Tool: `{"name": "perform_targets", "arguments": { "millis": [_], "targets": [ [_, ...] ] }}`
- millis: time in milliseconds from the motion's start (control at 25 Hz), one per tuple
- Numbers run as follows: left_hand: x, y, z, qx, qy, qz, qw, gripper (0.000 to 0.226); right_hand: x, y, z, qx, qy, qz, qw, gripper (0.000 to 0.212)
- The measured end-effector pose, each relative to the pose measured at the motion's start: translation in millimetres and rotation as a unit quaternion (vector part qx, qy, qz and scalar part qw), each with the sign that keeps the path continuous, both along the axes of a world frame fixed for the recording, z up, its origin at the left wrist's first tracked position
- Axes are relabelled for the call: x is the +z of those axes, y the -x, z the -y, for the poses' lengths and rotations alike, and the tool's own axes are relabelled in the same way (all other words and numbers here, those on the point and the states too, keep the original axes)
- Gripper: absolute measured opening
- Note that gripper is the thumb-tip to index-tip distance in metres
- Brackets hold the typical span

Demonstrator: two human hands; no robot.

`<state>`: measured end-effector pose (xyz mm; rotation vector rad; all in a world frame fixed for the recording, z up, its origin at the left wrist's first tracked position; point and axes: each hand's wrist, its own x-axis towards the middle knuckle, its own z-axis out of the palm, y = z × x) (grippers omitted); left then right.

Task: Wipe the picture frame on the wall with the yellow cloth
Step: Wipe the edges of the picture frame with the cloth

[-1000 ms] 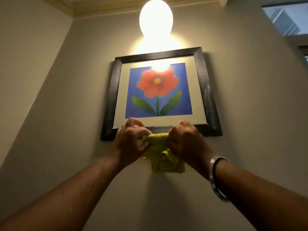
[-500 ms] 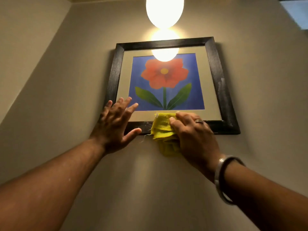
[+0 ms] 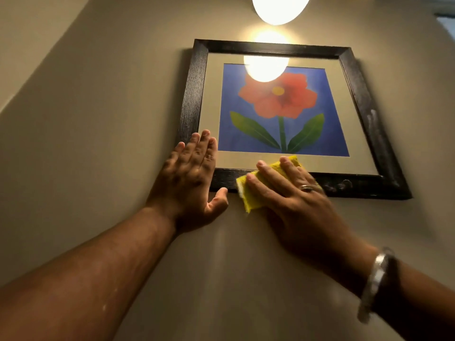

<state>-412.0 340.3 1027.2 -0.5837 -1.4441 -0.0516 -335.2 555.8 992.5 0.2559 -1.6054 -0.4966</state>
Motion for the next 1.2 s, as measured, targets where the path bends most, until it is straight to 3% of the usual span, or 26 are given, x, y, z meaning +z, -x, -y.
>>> {"name": "perform_targets", "arguments": {
  "millis": [200, 320, 400, 480, 560, 640, 720, 800, 920, 1000, 1120, 1200],
  "targets": [
    [-1.9, 1.7, 0.8, 0.02, -0.003, 0.003, 1.0, 0.091, 7.4, -13.4, -5.6, 0.039, 0.113, -0.008, 0.993, 0.05],
    [-0.3, 1.0, 1.8, 0.029, -0.002, 0.004, 1.0, 0.091, 7.5, 8.0, 35.4, 0.047, 0.022, 0.02, 0.998, 0.051],
    [2.3, 1.0, 2.3, 0.03, 0.0, 0.002, 1.0, 0.09, 10.4, 1.9, 12.6, 0.05, -0.007, 0.015, 0.999, 0.052],
    [2.2, 1.2, 1.9, 0.033, -0.002, 0.0, 0.999, 0.089, 6.6, -9.6, -42.7, 0.073, 0.08, 0.001, 0.994, 0.053],
    [0.3, 2.3, 2.7, 0.033, -0.005, 0.001, 0.999, 0.088, -3.0, -27.0, -85.9, 0.104, 0.245, -0.034, 0.963, 0.052],
    [1.3, 2.0, 5.9, 0.033, -0.007, -0.003, 0.999, 0.087, 2.2, -25.9, -75.6, 0.112, 0.33, -0.08, 0.934, 0.055],
    [1.7, 1.2, 5.1, 0.04, -0.001, -0.009, 0.999, 0.086, 14.1, -10.5, -25.4, 0.111, 0.277, -0.058, 0.953, 0.058],
    [0.9, 0.6, 3.1, 0.044, -0.001, -0.012, 0.999, 0.084, 11.9, 7.0, 14.5, 0.111, 0.148, -0.01, 0.983, 0.057],
    [-0.7, -1.9, -0.5, 0.049, -0.006, -0.002, 0.999, 0.084, 9.2, -1.8, -26.9, 0.068, 0.058, -0.005, 0.996, 0.055],
    [-1.0, -4.5, -1.3, 0.05, -0.007, 0.006, 0.999, 0.084, 4.3, -15.3, -85.0, 0.052, 0.159, -0.049, 0.985, 0.059],
    [-1.2, -6.3, -1.3, 0.055, -0.003, 0.01, 0.998, 0.085, 6.6, -31.0, -123.4, 0.084, 0.378, -0.125, 0.914, 0.061],
    [-1.0, -6.7, -1.0, 0.055, 0.002, 0.011, 0.998, 0.084, 16.8, -24.6, -101.8, 0.078, 0.411, -0.139, 0.898, 0.064]
  ]
}}
